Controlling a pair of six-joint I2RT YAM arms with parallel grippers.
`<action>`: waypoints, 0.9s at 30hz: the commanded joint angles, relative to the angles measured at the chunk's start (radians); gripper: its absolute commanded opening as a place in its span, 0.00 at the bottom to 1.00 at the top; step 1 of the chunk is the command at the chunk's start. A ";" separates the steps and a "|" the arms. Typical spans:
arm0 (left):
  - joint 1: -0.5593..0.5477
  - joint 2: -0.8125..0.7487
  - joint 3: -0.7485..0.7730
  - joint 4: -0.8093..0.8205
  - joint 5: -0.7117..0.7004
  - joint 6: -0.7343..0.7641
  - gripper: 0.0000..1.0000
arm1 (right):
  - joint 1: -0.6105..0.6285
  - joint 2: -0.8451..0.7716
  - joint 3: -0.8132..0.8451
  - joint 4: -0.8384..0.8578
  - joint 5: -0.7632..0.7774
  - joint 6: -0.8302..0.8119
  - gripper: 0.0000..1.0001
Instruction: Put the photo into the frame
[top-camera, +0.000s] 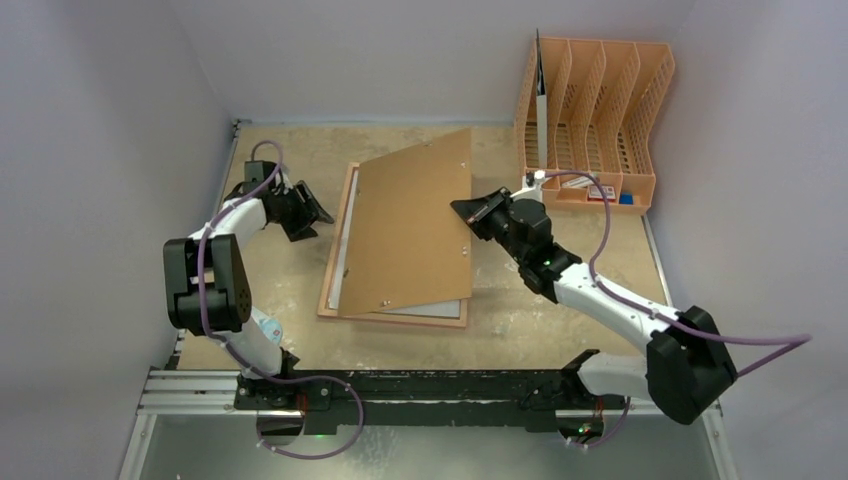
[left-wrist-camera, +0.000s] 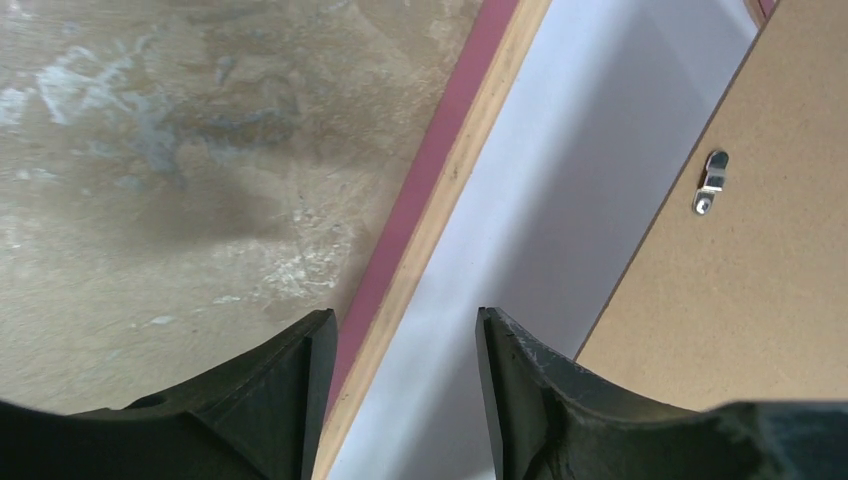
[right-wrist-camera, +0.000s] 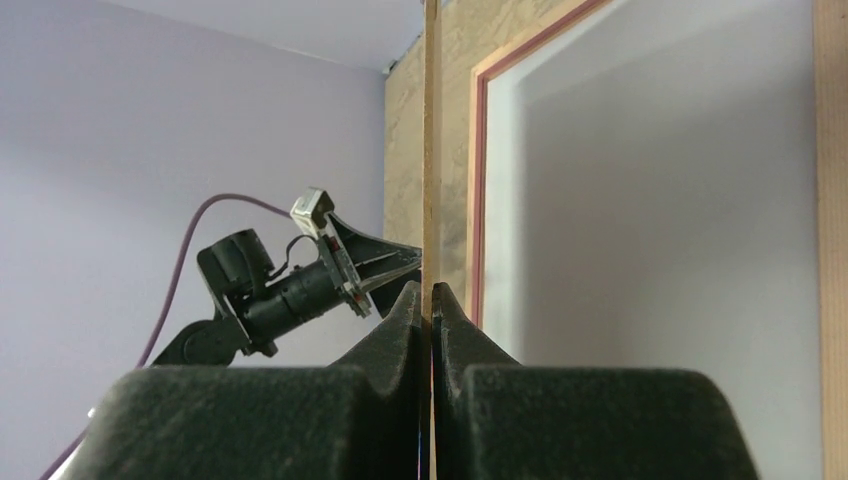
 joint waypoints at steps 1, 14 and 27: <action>0.003 -0.052 0.006 -0.015 -0.081 0.045 0.55 | -0.001 0.044 0.019 0.224 0.038 0.080 0.00; 0.003 -0.006 -0.008 -0.020 -0.059 0.063 0.54 | -0.001 0.163 0.030 0.308 0.062 0.062 0.00; -0.006 -0.010 -0.033 0.018 0.003 0.045 0.52 | -0.002 0.278 0.055 0.367 -0.022 0.046 0.00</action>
